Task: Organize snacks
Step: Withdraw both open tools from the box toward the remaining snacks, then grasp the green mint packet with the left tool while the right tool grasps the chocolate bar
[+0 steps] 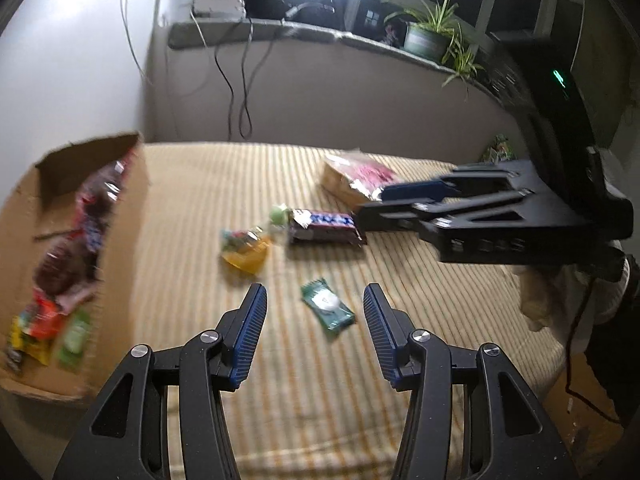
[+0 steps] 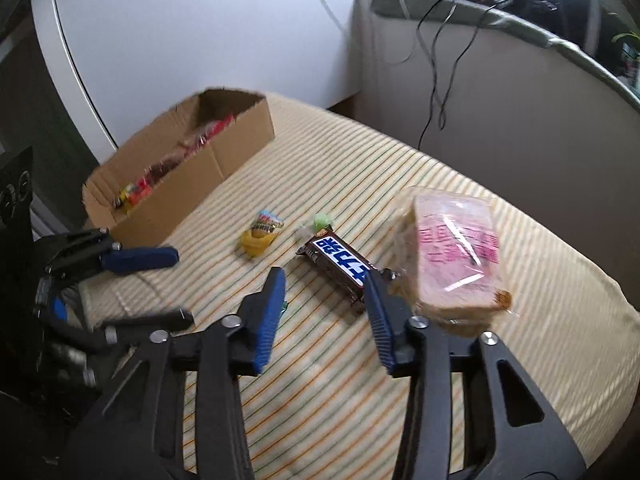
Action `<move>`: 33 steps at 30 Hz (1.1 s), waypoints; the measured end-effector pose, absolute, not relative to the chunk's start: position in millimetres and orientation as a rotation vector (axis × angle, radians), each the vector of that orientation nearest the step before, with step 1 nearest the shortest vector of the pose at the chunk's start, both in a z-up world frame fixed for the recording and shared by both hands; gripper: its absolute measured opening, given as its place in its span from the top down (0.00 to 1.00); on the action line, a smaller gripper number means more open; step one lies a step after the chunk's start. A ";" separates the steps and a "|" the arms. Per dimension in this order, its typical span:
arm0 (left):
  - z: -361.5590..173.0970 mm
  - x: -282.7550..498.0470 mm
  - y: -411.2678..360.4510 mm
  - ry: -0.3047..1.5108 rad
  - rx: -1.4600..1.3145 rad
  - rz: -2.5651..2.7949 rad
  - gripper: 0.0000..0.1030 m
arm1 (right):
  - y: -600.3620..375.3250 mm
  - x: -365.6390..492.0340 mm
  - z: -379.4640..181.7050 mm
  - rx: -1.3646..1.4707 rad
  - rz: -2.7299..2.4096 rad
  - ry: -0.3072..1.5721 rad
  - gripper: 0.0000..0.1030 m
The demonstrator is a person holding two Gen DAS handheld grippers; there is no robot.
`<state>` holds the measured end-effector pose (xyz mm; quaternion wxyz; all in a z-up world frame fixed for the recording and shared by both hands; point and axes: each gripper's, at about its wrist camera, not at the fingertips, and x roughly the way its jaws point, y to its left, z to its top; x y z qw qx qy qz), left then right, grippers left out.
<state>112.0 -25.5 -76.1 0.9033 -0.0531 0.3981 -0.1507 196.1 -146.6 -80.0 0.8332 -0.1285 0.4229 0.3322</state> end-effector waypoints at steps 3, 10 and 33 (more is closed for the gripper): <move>-86.2 118.8 -33.8 0.854 -0.116 -0.323 0.52 | -138.8 209.8 -91.9 -0.291 0.700 0.923 0.61; -100.2 133.6 -43.6 0.901 -0.112 -0.325 0.58 | -122.7 231.7 -108.9 -0.345 0.692 0.958 0.61; -117.7 148.0 -58.4 0.930 -0.008 -0.295 0.78 | -109.2 254.0 -127.5 -0.328 0.784 1.047 0.51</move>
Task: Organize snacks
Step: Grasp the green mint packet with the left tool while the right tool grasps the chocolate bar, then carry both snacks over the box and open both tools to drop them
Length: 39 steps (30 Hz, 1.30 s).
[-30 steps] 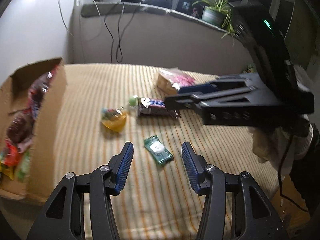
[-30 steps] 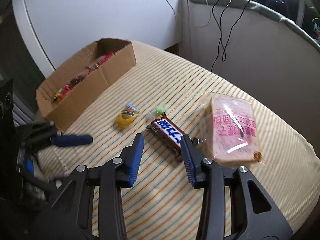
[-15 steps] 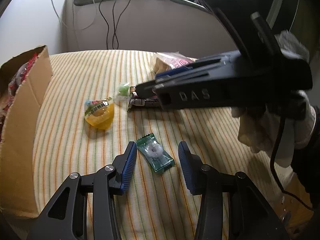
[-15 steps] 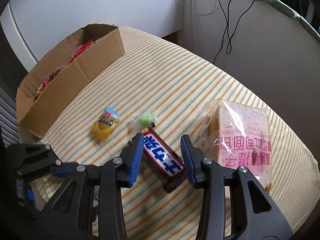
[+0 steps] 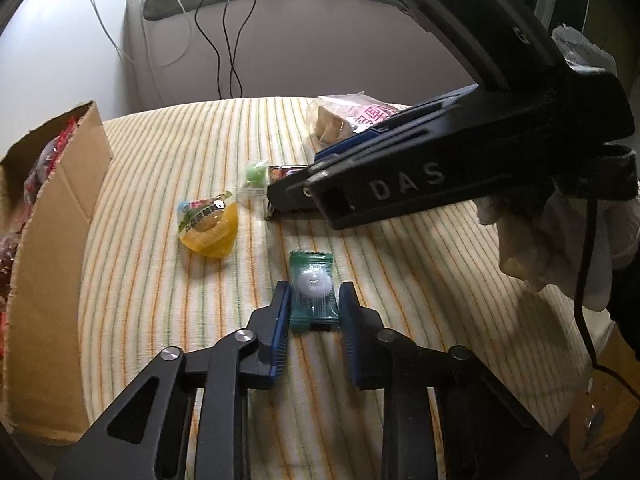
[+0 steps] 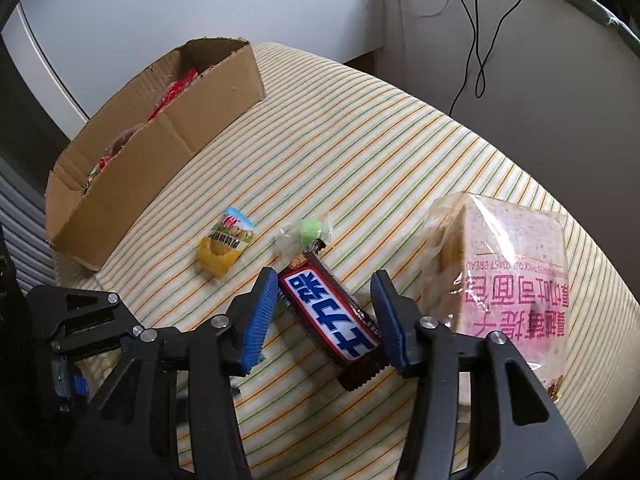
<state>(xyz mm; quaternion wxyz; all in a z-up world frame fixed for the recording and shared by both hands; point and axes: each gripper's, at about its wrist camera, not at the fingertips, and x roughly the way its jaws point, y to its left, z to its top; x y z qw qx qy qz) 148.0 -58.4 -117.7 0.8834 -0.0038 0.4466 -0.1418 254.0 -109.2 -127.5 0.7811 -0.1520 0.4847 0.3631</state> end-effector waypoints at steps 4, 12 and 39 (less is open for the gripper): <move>-118.2 148.5 -57.1 0.925 0.006 -0.298 0.78 | -104.5 248.1 -130.6 -0.371 0.788 1.051 0.51; -117.8 142.5 -49.3 0.920 -0.011 -0.303 0.79 | -102.4 248.2 -133.5 -0.378 0.744 1.046 0.71; -54.3 92.8 28.4 0.752 -0.105 -0.223 0.79 | -120.9 188.5 -72.2 -0.269 0.678 0.903 0.71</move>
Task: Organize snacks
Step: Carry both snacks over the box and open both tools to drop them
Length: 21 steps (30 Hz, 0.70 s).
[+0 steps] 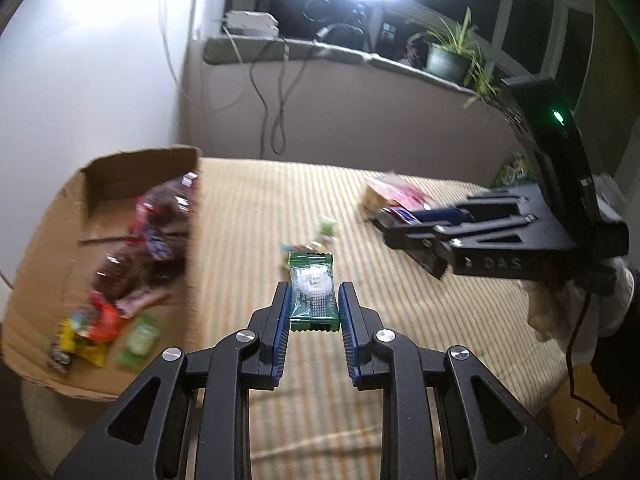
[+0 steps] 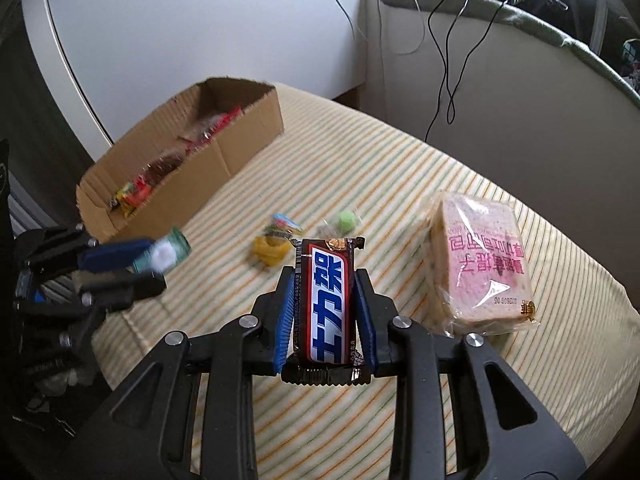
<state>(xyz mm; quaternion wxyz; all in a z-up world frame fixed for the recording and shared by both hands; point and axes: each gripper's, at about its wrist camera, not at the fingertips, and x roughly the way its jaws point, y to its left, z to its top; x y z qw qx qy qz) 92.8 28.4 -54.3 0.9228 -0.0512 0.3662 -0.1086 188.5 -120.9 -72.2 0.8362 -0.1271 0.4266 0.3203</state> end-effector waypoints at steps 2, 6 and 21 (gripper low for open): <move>-52.3 90.5 37.8 0.736 -0.105 -0.201 0.79 | -114.9 183.0 -66.1 -0.267 0.683 0.890 0.71; -44.3 92.0 60.2 0.716 -0.107 -0.157 0.79 | -97.1 174.5 -56.0 -0.265 0.701 0.871 0.71; -35.8 108.0 133.7 0.695 -0.093 -0.017 0.79 | -17.8 166.7 -46.6 -0.264 0.806 0.854 0.71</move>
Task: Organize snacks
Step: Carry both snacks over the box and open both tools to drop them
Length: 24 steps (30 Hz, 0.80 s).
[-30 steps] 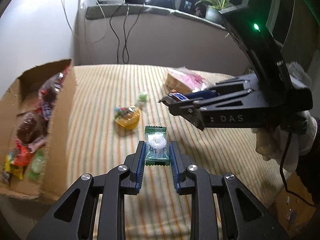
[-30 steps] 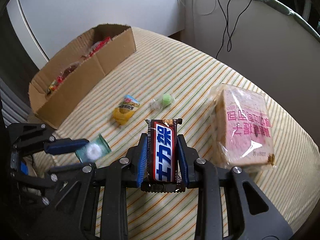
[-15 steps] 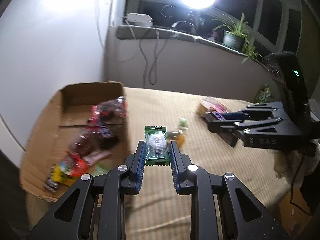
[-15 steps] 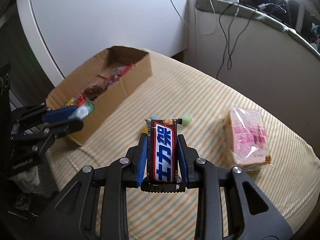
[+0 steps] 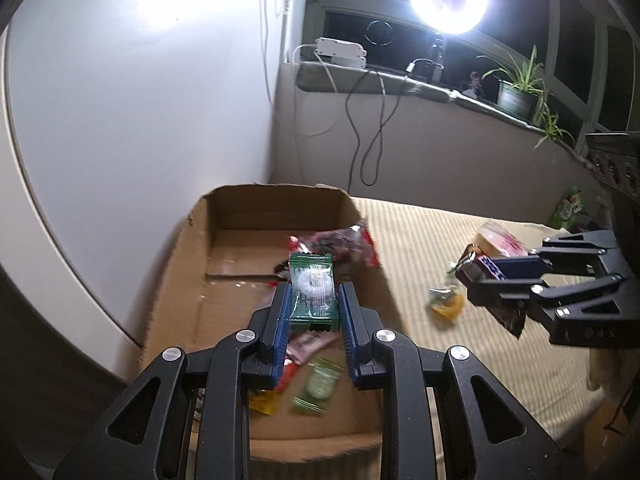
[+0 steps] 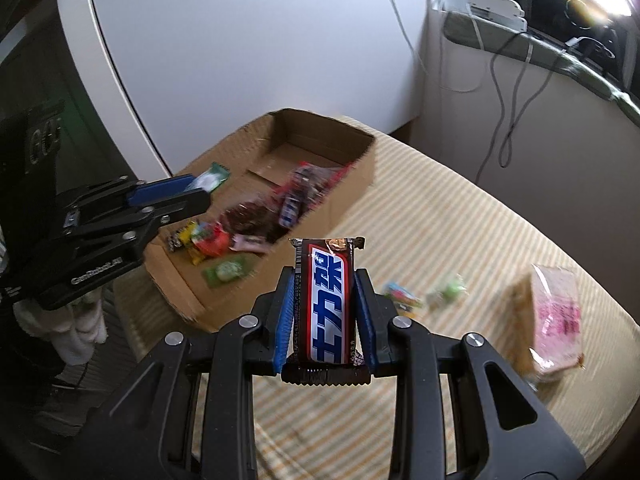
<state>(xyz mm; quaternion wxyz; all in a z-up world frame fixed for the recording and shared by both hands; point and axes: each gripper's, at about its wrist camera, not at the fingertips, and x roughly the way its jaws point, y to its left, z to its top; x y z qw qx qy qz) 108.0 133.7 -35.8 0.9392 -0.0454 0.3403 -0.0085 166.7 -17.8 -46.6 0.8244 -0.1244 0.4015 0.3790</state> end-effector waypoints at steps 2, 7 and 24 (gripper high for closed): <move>-35.8 112.4 138.5 0.697 -0.089 -0.012 0.79 | -7.7 167.6 -46.4 -0.258 0.830 0.856 0.71; -35.3 121.6 148.3 0.695 -0.089 0.002 0.79 | 17.9 168.8 -47.8 -0.255 0.866 0.858 0.71; -35.2 139.8 165.3 0.700 -0.096 0.020 0.79 | 66.4 174.5 -66.8 -0.306 0.926 0.886 0.71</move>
